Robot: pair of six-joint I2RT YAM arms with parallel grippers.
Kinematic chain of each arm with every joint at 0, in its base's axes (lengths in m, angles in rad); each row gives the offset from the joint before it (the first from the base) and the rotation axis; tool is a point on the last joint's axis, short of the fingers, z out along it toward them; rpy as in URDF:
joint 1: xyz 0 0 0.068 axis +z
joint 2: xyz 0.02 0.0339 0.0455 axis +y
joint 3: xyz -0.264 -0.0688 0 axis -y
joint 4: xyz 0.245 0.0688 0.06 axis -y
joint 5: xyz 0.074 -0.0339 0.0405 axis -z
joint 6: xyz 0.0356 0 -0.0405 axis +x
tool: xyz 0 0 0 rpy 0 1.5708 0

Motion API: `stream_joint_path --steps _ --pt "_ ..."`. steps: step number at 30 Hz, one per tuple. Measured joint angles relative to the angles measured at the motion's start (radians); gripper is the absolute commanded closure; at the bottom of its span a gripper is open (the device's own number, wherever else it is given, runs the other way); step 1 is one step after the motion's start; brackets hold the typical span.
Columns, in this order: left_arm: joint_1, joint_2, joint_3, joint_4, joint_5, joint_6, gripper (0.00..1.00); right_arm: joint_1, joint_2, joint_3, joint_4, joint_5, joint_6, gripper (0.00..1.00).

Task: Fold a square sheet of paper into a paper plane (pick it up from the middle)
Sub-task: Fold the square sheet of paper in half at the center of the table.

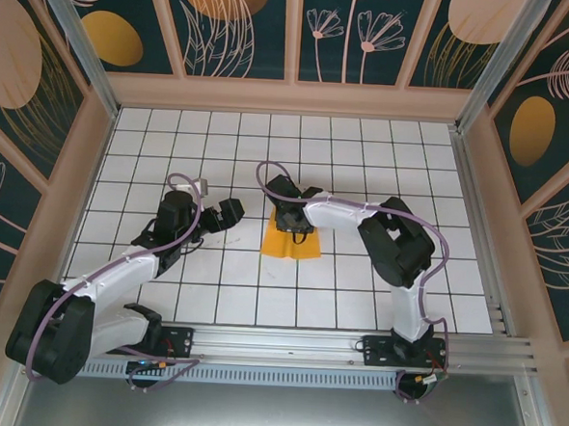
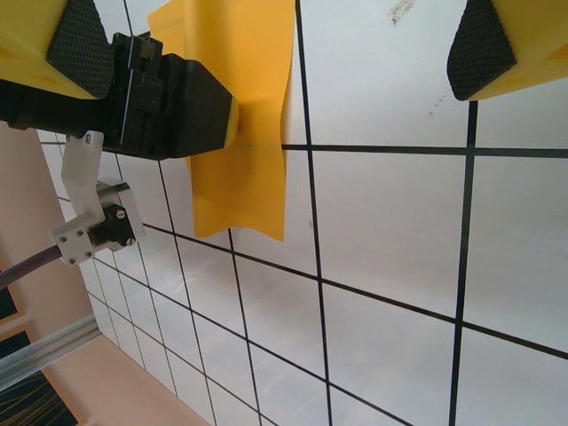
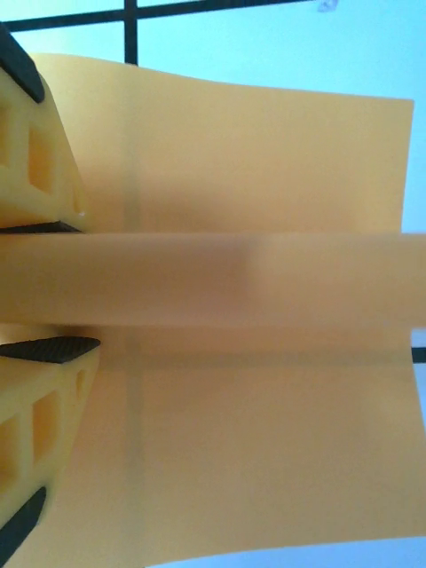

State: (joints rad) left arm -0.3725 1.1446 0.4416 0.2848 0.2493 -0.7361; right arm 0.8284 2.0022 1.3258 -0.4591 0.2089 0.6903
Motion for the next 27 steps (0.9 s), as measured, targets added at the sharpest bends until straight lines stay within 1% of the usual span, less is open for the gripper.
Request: stream_joint_path --steps 5,9,12,14,16,20,23,27 --pt "0.000 -0.002 0.000 -0.002 0.000 0.000 0.01 0.000 -0.029 -0.014 0.008 -0.033 0.000 0.65" --pt "0.000 -0.013 0.000 -0.006 -0.003 0.000 0.01 -0.008 -0.114 -0.049 0.058 -0.100 0.008 0.65" --pt "0.000 -0.019 0.000 -0.006 -0.004 0.000 0.01 -0.037 -0.211 -0.119 0.173 -0.215 0.032 0.64" --pt "0.000 -0.024 0.000 -0.008 -0.004 0.000 0.01 -0.075 -0.273 -0.185 0.288 -0.317 0.058 0.64" --pt "0.000 -0.031 0.000 -0.011 -0.003 -0.001 0.01 -0.115 -0.302 -0.239 0.396 -0.411 0.091 0.64" --pt "0.000 -0.041 0.000 -0.013 -0.003 -0.001 0.01 -0.177 -0.290 -0.313 0.568 -0.570 0.146 0.64" --pt "0.000 -0.041 0.000 -0.013 -0.002 -0.001 0.01 -0.197 -0.264 -0.353 0.651 -0.634 0.177 0.63" --pt "0.000 -0.040 0.000 -0.012 0.006 -0.002 0.01 -0.214 -0.214 -0.390 0.714 -0.685 0.204 0.61"
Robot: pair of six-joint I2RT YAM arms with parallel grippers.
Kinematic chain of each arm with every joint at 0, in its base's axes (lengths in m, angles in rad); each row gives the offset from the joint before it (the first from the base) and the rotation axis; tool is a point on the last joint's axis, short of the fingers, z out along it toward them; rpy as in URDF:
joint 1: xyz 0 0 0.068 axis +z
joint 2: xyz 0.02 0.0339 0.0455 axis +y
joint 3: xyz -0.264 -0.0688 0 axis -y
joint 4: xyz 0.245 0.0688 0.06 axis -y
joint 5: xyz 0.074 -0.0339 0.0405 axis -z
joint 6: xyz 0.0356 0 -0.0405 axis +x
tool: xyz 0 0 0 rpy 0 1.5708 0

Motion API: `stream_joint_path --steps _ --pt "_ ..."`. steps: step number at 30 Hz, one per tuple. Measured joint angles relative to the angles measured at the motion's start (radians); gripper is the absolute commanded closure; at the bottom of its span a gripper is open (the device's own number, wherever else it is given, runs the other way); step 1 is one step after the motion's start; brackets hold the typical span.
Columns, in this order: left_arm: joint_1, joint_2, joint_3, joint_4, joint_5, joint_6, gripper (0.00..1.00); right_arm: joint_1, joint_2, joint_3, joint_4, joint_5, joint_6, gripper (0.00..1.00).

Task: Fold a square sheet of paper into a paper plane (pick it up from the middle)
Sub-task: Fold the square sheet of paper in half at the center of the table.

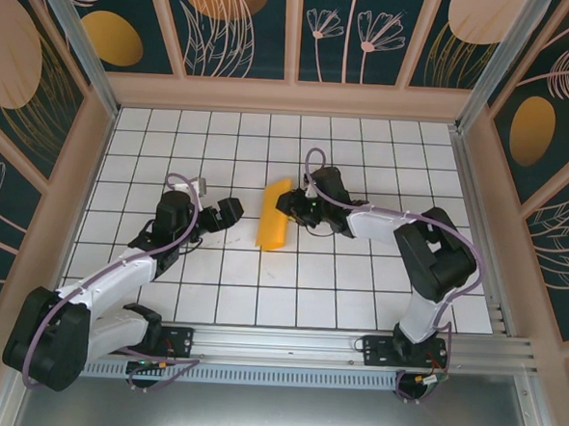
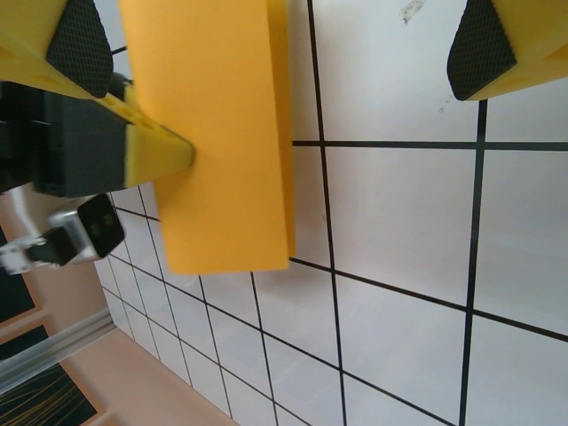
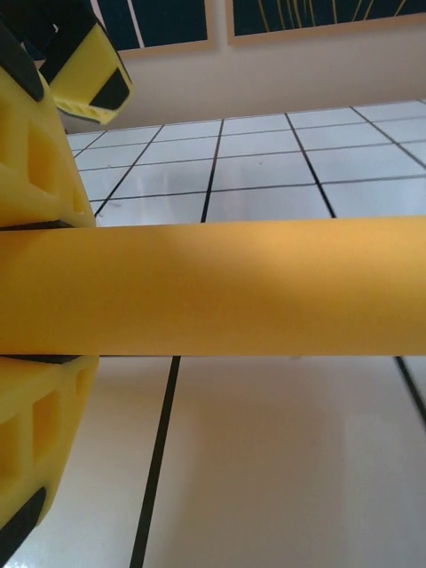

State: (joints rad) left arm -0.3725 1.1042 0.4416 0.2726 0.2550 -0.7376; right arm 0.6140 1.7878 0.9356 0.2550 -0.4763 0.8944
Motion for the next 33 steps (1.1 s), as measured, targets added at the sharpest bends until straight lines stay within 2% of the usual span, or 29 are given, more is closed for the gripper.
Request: stream_joint_path --steps 3,14,23,28,33 --pt "0.000 0.006 0.000 0.001 0.008 0.000 0.01 -0.006 0.031 -0.013 0.002 -0.001 0.003 0.60" --pt "0.000 0.047 0.000 0.023 0.053 -0.008 0.01 -0.006 0.045 0.002 -0.119 0.087 -0.040 0.42" --pt "0.000 0.064 0.000 0.039 0.074 -0.008 0.01 -0.006 0.010 0.011 -0.228 0.167 -0.084 0.39" --pt "0.000 0.067 0.000 0.054 0.088 -0.011 0.01 -0.006 0.007 0.039 -0.305 0.238 -0.106 0.41" --pt "0.000 0.079 0.000 0.076 0.104 -0.019 0.01 -0.005 0.006 0.040 -0.335 0.251 -0.117 0.42"
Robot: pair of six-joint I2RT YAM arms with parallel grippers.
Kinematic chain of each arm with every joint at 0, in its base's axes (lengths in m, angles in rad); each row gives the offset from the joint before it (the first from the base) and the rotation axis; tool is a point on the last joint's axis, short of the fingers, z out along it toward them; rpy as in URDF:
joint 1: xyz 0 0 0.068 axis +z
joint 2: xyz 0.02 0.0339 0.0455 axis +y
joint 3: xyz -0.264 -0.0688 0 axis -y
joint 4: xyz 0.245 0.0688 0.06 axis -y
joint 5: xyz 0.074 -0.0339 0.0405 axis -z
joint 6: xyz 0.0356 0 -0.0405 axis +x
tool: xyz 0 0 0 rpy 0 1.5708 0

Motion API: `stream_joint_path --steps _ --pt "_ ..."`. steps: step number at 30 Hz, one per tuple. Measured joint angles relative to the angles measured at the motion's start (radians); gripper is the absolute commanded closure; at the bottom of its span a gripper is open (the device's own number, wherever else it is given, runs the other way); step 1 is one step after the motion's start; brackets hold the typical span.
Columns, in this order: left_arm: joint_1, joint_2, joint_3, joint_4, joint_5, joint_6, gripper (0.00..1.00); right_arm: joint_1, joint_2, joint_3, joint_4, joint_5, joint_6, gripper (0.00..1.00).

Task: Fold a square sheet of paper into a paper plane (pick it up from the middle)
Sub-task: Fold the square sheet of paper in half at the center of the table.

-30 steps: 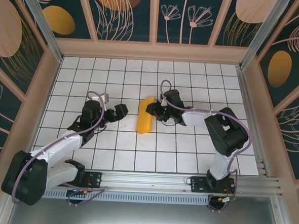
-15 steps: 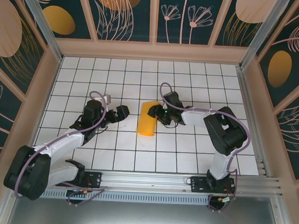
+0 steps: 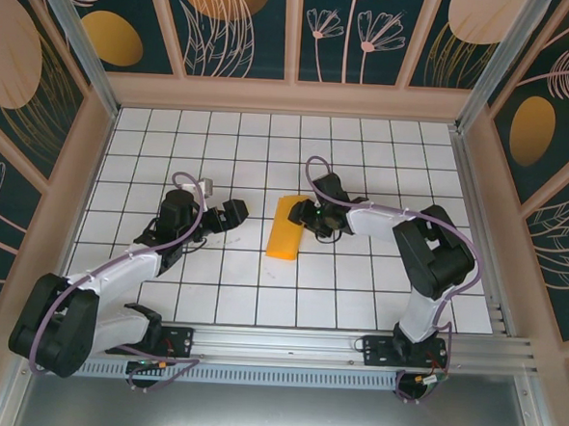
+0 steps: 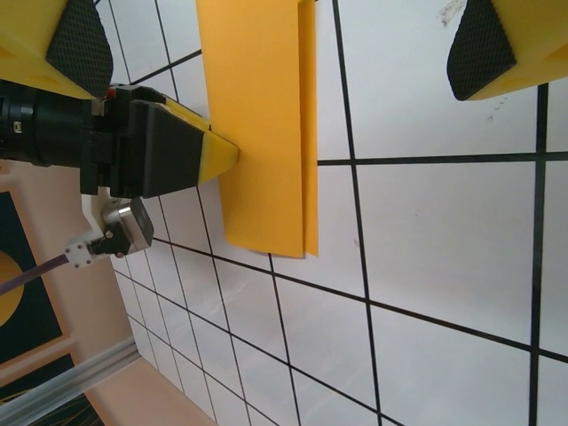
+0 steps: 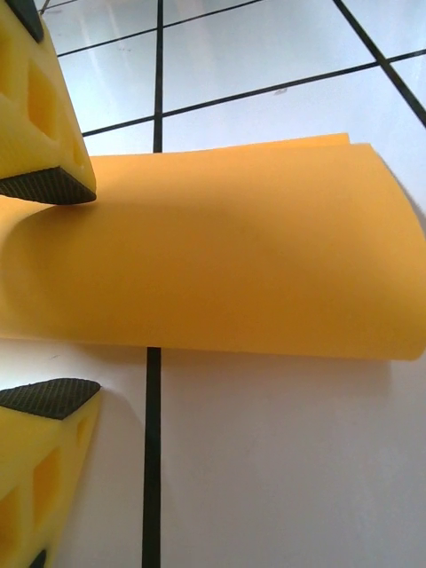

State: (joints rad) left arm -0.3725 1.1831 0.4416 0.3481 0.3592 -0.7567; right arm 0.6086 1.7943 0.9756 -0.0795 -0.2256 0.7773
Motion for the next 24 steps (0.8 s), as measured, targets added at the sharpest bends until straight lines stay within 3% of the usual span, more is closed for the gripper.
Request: stream_joint_path --steps 24 --pt "0.000 0.002 -0.004 0.015 0.027 -0.004 0.01 0.022 0.063 0.106 -0.120 0.027 -0.063 0.42"
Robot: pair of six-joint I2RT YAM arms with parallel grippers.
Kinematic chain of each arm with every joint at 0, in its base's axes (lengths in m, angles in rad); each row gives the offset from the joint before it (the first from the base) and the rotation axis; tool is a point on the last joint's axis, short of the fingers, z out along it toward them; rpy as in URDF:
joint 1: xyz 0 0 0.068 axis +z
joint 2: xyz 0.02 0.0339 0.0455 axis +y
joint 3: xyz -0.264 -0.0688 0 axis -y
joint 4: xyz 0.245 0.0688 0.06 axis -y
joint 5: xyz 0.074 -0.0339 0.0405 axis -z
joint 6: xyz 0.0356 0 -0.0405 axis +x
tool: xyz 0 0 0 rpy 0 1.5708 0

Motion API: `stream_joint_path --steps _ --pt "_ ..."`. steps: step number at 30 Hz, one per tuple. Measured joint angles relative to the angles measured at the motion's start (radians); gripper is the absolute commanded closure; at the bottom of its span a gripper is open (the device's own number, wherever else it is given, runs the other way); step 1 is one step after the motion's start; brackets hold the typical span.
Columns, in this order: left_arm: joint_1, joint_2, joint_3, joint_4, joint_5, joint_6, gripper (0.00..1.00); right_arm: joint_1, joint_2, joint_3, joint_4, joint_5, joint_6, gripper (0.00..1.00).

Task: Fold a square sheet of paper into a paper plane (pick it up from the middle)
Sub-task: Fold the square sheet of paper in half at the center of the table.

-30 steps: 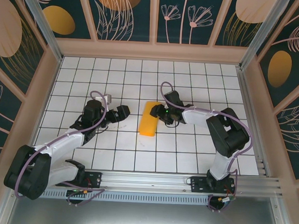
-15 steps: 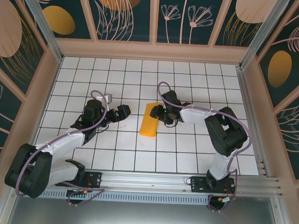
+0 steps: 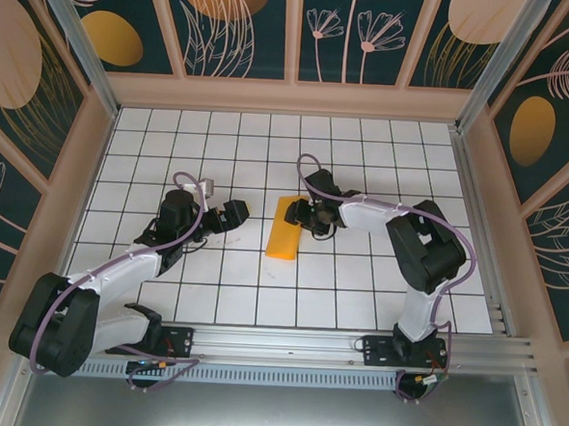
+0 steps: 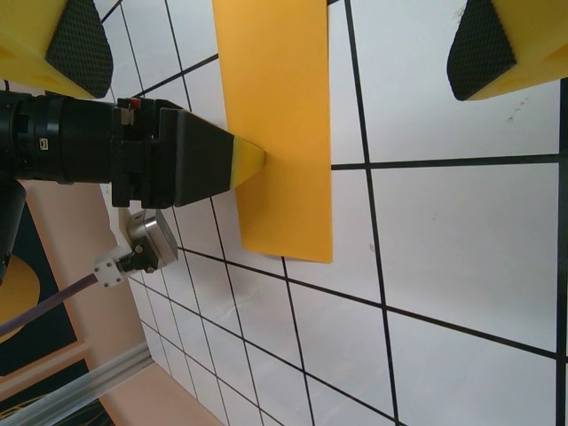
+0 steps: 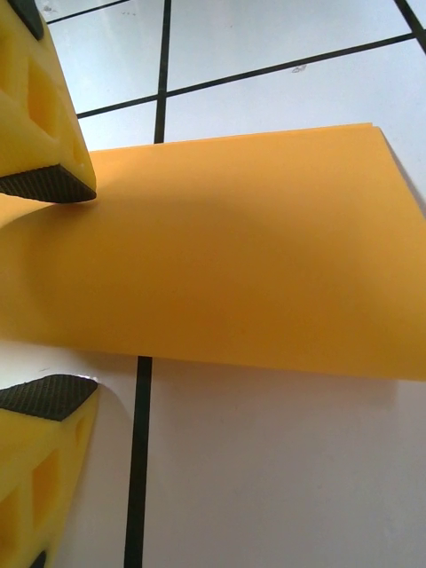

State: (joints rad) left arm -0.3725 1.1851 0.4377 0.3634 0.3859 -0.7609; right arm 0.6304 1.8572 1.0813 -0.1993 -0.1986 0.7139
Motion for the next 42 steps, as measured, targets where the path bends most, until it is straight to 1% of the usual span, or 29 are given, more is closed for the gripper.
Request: stream_joint_path --steps 11,15,18,20,22,23,24,27,28,33,42 --pt "0.000 0.000 0.000 0.000 0.007 0.000 0.01 0.003 0.009 0.016 -0.026 0.012 -0.010 0.43" --pt "0.000 0.018 0.001 -0.001 0.011 -0.005 0.12 0.006 0.013 0.023 -0.035 0.023 -0.010 0.43" --pt "0.000 0.057 0.009 0.000 0.029 -0.018 0.22 0.008 0.016 0.028 -0.042 0.026 -0.010 0.43" --pt "-0.003 0.089 0.023 -0.002 0.037 -0.026 0.35 0.008 0.017 0.029 -0.045 0.027 -0.010 0.43" --pt "-0.009 0.123 0.044 -0.005 0.045 -0.031 0.53 0.009 0.018 0.030 -0.045 0.033 -0.010 0.43" --pt "-0.016 0.143 0.059 -0.006 0.050 -0.031 0.66 0.011 0.018 0.030 -0.045 0.035 -0.010 0.43" --pt "-0.024 0.166 0.076 -0.007 0.054 -0.037 0.75 0.013 0.018 0.030 -0.045 0.039 -0.010 0.43" --pt "-0.045 0.233 0.123 -0.008 0.062 -0.041 0.98 0.013 0.019 0.031 -0.046 0.042 -0.010 0.43" --pt "-0.050 0.255 0.137 -0.009 0.065 -0.040 1.00 0.013 0.019 0.031 -0.046 0.042 -0.010 0.43" --pt "-0.093 0.384 0.228 -0.020 0.074 -0.048 1.00 0.018 0.021 0.036 -0.053 0.050 -0.010 0.43" --pt "-0.141 0.533 0.356 -0.027 0.089 -0.049 1.00 0.021 0.024 0.040 -0.059 0.060 -0.010 0.43"
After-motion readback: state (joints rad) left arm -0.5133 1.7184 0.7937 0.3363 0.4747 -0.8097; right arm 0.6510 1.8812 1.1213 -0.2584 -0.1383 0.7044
